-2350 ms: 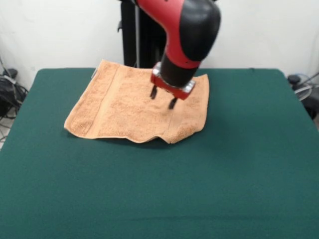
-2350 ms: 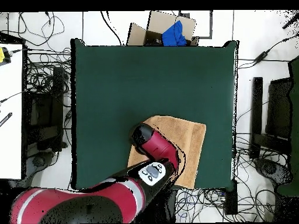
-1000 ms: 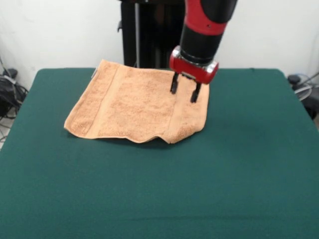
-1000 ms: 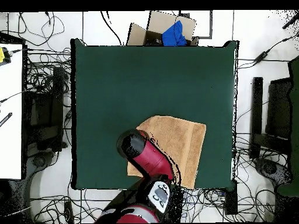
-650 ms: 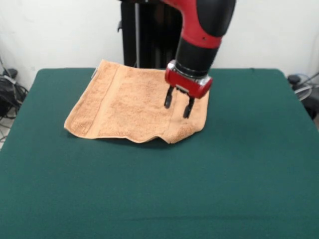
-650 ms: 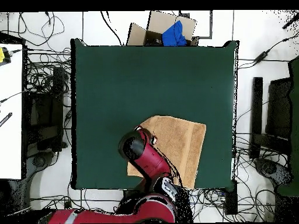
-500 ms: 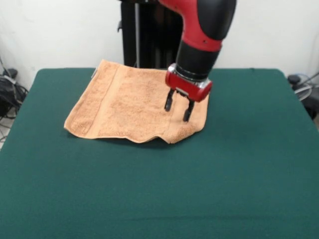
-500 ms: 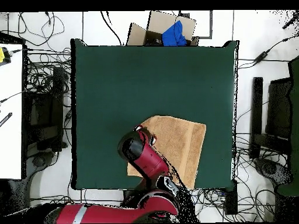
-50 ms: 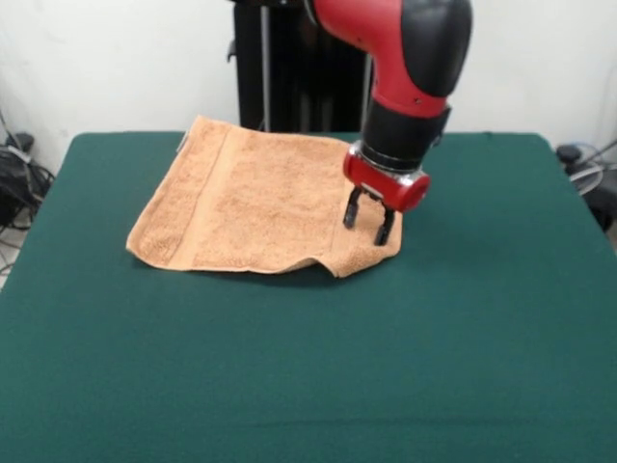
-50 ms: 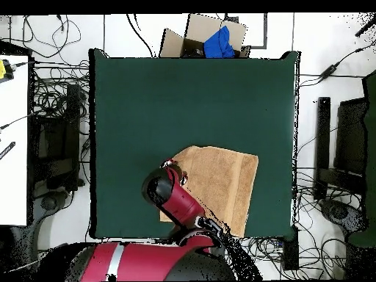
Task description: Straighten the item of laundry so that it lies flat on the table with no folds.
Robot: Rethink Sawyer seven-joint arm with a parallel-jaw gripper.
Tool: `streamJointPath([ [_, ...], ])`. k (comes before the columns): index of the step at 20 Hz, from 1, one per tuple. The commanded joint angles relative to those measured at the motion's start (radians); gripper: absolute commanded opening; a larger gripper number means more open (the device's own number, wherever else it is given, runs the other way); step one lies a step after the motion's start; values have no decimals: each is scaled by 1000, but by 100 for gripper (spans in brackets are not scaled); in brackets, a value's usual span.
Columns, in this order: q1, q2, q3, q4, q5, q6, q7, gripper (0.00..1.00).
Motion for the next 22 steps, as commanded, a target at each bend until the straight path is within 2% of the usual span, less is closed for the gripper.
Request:
streamJointPath([
  [1,3,59,150,20,-50,-36,322,100],
  [7,25,24,141,16,-42,-11,363,100],
  [11,65,-14,112,5,5,36,352,100],
  [13,112,-47,65,-12,71,120,321,100],
  [14,155,-62,17,-33,118,186,298,100],
  [17,257,-75,-104,-85,186,333,286,100],
  [19,334,-73,-213,-135,182,459,317,100],
  [22,392,-61,-331,-221,100,651,393,100],
])
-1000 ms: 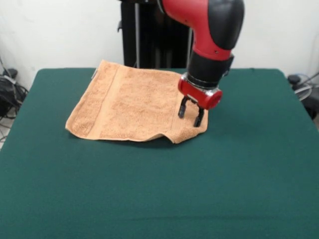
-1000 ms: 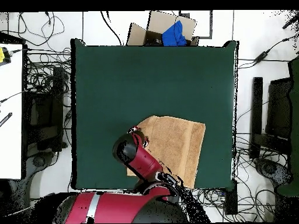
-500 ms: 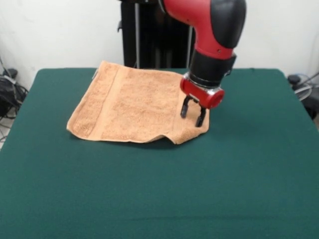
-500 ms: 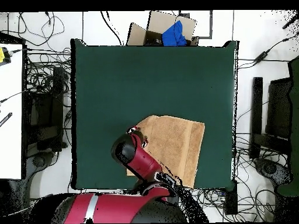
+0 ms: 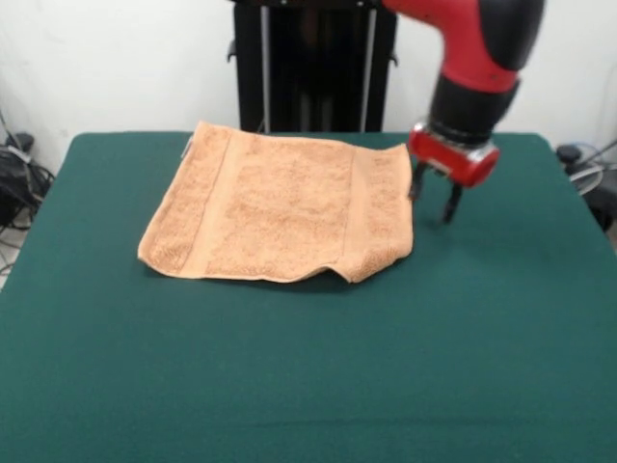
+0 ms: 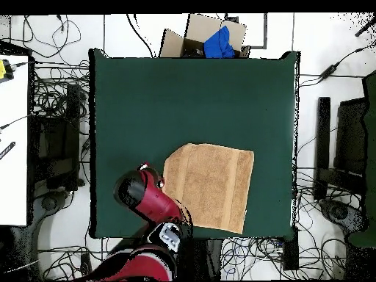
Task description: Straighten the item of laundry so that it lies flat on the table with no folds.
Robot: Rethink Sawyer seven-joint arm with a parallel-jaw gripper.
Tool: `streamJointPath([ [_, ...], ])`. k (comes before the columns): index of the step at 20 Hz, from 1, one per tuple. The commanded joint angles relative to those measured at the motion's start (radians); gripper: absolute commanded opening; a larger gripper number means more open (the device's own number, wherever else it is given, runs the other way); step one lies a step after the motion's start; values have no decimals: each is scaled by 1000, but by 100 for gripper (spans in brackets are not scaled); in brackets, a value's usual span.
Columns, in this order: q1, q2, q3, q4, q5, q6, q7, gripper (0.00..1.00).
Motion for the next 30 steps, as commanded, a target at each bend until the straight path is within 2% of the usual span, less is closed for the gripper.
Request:
streamJointPath([
  [1,111,-13,-196,-181,-5,366,328,100],
  [7,90,-27,-198,-191,-12,388,310,100],
  [14,20,14,-139,-189,15,243,244,100],
  [22,-74,78,-134,-310,-95,146,93,100],
  [27,-84,120,-142,-352,-123,78,117,100],
  [30,-85,129,-136,-337,-133,20,148,100],
])
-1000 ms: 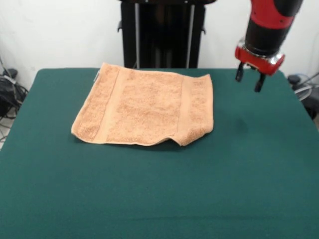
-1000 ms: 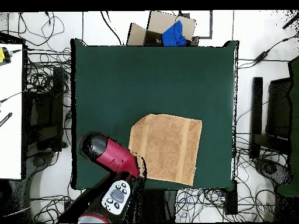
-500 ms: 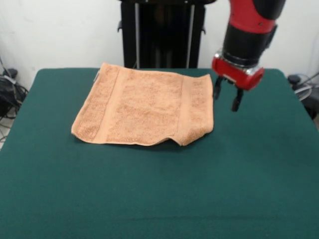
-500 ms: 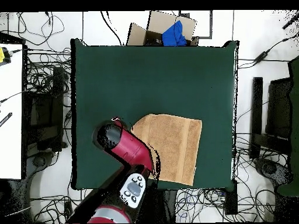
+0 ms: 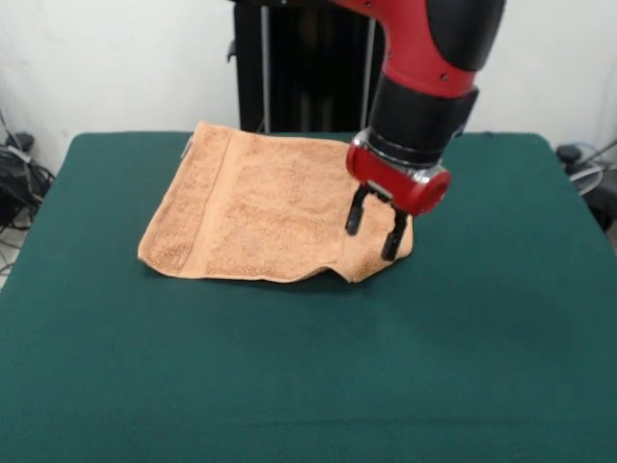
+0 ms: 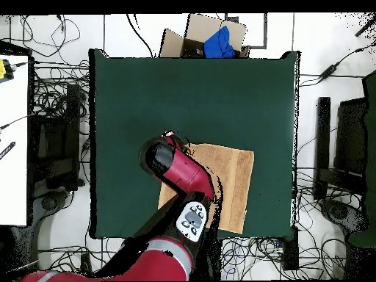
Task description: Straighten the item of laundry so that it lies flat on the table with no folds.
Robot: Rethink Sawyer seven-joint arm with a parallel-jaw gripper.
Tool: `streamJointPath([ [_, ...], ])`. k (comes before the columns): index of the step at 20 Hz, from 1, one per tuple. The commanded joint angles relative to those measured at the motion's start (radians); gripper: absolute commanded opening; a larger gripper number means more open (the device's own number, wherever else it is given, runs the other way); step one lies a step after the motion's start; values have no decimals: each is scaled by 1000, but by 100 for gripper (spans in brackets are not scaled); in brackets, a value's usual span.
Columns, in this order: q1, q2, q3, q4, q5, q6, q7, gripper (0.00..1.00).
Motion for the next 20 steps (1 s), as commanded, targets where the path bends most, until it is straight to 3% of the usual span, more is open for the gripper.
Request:
streamJointPath([
  [1,-5,78,35,-54,-55,-113,151,100],
  [8,-16,109,78,-25,-58,-218,187,100],
  [15,-33,138,99,-38,-38,-233,186,100],
  [20,-95,145,152,-44,-70,-237,169,100],
])
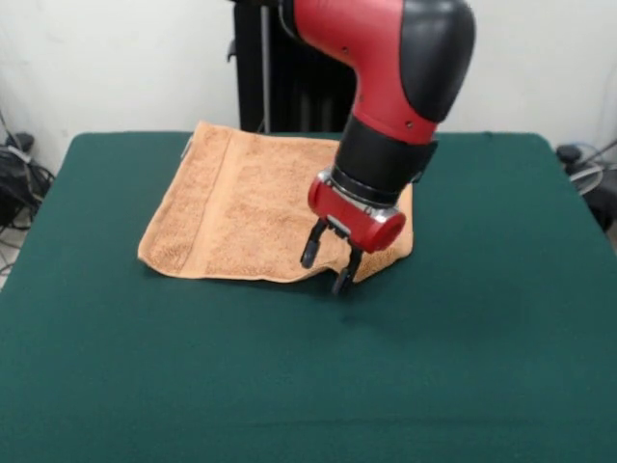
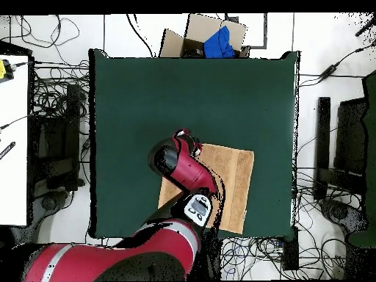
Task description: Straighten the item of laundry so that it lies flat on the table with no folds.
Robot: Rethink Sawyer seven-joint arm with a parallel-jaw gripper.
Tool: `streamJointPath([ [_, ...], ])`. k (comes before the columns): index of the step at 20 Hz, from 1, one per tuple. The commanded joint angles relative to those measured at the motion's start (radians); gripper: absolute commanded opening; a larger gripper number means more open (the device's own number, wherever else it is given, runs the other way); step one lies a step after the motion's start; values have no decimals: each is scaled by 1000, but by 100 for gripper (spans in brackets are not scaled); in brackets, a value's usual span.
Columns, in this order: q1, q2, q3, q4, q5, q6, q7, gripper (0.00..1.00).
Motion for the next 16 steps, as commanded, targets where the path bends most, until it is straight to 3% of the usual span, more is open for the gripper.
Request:
streamJointPath([
  [1,-71,41,152,-24,-59,-31,167,100],
  [16,-141,40,226,-50,-40,68,176,100],
])
